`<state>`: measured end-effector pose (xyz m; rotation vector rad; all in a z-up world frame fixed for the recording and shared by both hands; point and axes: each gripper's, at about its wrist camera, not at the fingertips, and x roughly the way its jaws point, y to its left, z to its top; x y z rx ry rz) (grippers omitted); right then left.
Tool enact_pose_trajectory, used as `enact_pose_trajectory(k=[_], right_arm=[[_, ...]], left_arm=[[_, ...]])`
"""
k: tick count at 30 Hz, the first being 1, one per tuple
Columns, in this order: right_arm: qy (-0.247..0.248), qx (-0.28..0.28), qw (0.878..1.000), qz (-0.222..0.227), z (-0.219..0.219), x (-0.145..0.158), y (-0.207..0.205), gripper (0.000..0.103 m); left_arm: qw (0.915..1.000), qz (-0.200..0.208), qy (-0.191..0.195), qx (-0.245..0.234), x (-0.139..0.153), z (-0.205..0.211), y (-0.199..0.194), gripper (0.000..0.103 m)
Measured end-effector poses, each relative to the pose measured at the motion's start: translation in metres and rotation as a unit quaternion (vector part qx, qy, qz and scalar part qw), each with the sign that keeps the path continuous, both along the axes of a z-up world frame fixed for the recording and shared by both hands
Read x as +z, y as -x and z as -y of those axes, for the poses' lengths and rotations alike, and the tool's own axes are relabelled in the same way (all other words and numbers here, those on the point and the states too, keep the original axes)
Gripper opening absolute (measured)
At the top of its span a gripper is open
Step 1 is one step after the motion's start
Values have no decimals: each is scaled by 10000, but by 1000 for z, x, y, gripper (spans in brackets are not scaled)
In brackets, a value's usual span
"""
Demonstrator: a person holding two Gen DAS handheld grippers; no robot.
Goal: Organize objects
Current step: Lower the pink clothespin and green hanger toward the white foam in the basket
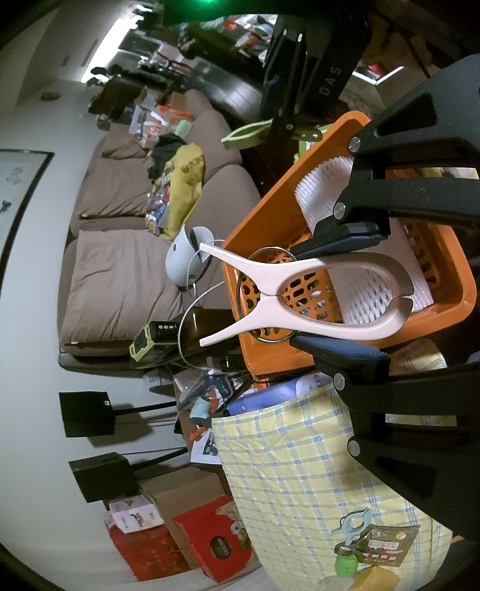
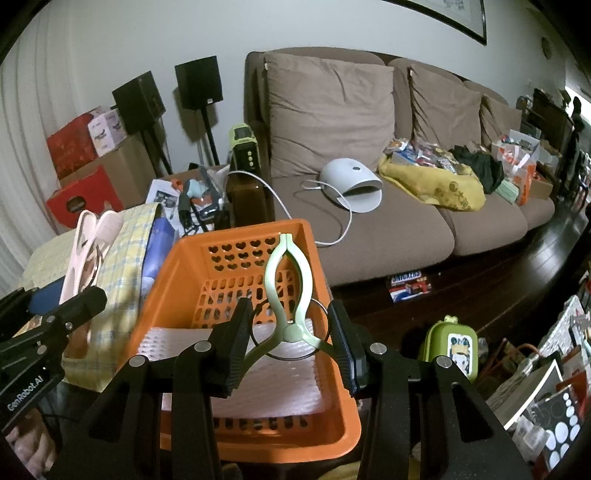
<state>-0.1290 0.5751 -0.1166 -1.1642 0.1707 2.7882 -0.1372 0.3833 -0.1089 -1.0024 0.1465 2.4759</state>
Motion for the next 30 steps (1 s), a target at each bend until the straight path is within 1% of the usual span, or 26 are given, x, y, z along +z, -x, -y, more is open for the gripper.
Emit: enact_pose_trajectory(k=[6,30], right_arm=[[10,-7,10000,38,0,-1,0,42],[40,50,9998,192,6,-11,9,42]], left_arm=[[9999,145,-78,-2,-3,1,3,38],[9997,200,-86,76,-3,3,7,38]])
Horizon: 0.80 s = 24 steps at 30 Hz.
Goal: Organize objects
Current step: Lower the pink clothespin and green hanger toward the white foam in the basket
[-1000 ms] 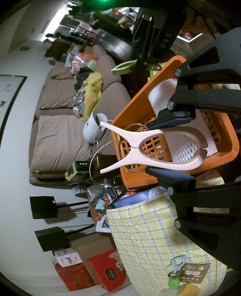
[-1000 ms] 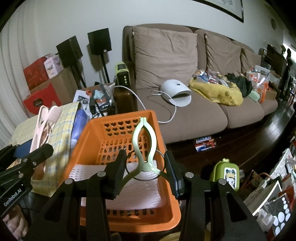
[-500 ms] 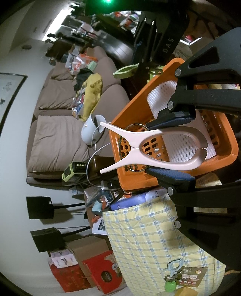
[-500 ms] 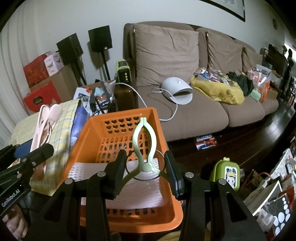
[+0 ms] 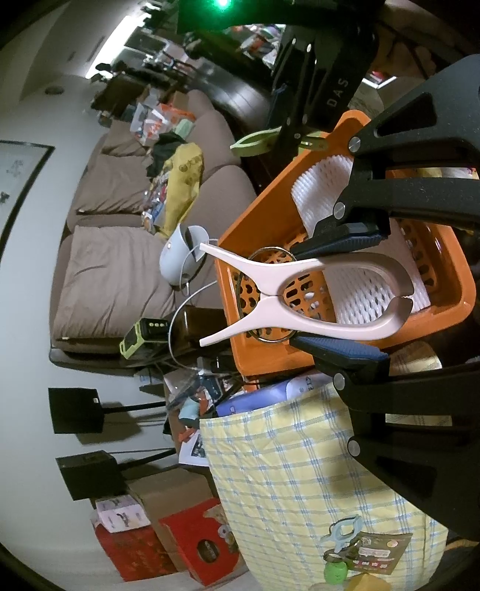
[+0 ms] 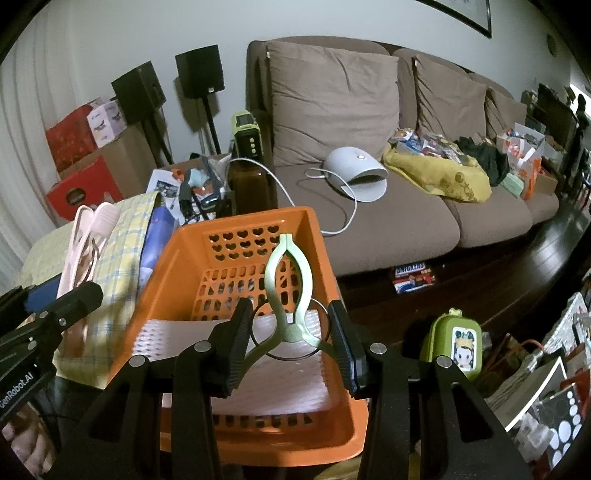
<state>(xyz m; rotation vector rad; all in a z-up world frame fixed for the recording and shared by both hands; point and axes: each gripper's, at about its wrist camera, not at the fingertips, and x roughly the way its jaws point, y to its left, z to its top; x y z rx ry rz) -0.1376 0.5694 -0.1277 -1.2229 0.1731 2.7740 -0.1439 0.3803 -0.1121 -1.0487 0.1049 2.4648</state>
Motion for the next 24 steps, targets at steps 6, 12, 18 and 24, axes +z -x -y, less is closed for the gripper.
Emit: enact_pose_trajectory(k=[6,12,18,24], right_arm=[[18,75,9999,83,5,-6,4,42],[66,147,9998,102,10,-8,6,42],[78,129,9998,147,10,-12,7,42],[181,111,9997,121,7,-12,6,42]], left_arm=[[10000,9,-16,70,0,4,4,38],[10000,27,1,96,-4,4,7,38],[9999,50,62,146,-9,2,11,38],[9998,-16,133,172,-12,-3,9,38]])
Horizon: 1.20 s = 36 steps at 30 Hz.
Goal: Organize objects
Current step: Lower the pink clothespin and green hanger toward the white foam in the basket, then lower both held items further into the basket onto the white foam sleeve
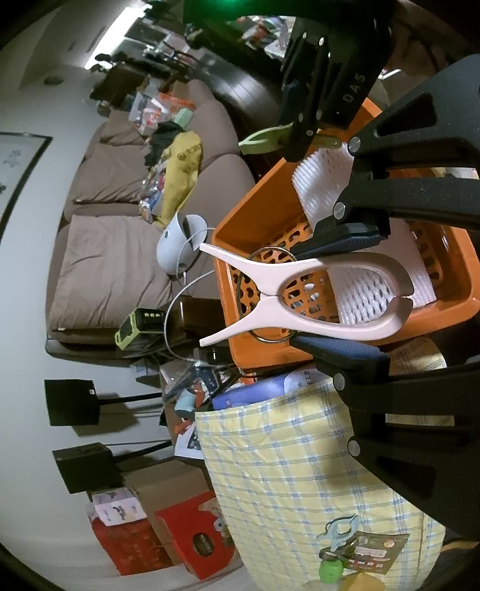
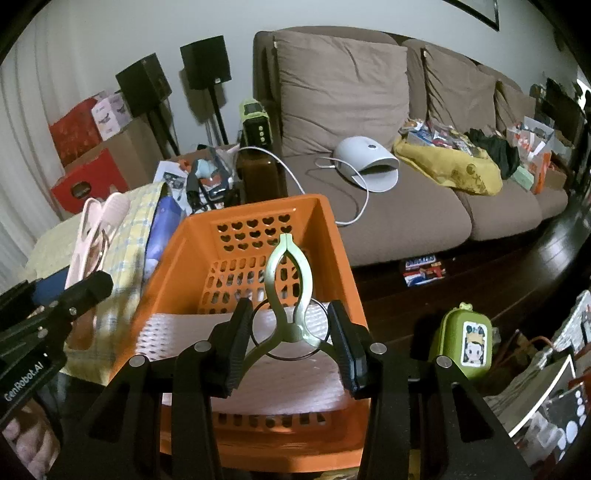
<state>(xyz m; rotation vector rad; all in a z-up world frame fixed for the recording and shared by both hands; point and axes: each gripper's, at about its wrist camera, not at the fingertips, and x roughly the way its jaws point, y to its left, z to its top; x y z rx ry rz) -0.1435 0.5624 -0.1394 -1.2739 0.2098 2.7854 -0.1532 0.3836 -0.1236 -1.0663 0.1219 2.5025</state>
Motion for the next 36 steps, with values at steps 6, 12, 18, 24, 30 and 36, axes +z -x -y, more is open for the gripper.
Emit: enact_pose_trajectory(k=[6,12,18,24,30,36], right_arm=[[5,-42,10000,25,-3,-1,1,42],[-3,0,10000,87,1,-5,3,42],[-15,54,9998,171,4,-10,6,42],[-7,92,9997,237,5,-15,8,43],[-4,81,9995,306,4,-19,9,42],[-20,128,9994,332,5,-21,10,43]], left_arm=[[10000,7,3,8,0,-1,1,38],[10000,73,-44,4,-3,0,3,38],[9999,143,-88,-2,-7,1,4,38],[9994,291,-184,-22,-15,4,4,38],[9983,499,-308,-31,-21,7,9,38],[9975,612,-358,-27,-27,7,8,38]])
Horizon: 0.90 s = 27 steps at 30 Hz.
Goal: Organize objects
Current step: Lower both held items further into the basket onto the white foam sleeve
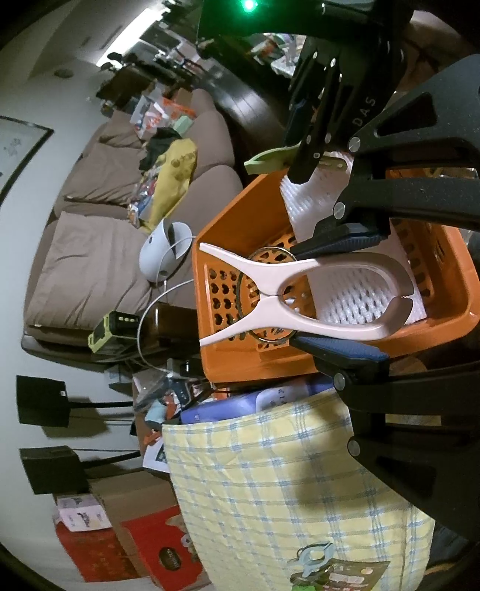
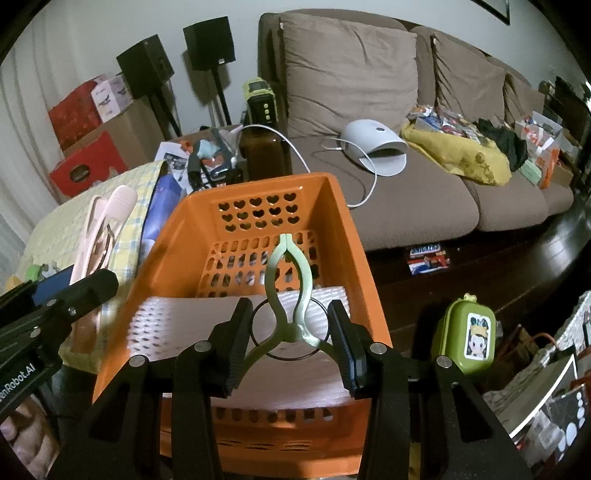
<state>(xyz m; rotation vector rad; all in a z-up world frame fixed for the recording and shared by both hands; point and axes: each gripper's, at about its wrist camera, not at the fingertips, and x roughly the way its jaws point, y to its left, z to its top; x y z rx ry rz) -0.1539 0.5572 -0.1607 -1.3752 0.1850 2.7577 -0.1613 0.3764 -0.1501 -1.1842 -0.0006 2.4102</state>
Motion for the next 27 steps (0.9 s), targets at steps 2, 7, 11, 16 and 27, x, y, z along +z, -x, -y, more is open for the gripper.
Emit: enact_pose_trajectory(k=[2,7,11,16,27], right_arm=[[-9,1,10000,3,1,0,1,42],[-30,34,10000,36,2,0,0,43],[-70,51,9999,88,4,-2,1,42],[-91,50,9999,100,5,-3,0,42],[-134,139,9994,292,10,-12,3,42]], left_arm=[[10000,80,-56,-12,-2,1,1,38],[9994,279,-177,-33,-7,3,3,38],[9987,430,-280,17,-11,6,4,38],[9980,555,-292,54,-19,6,7,38],[9966,743,-340,97,-29,7,10,38]])
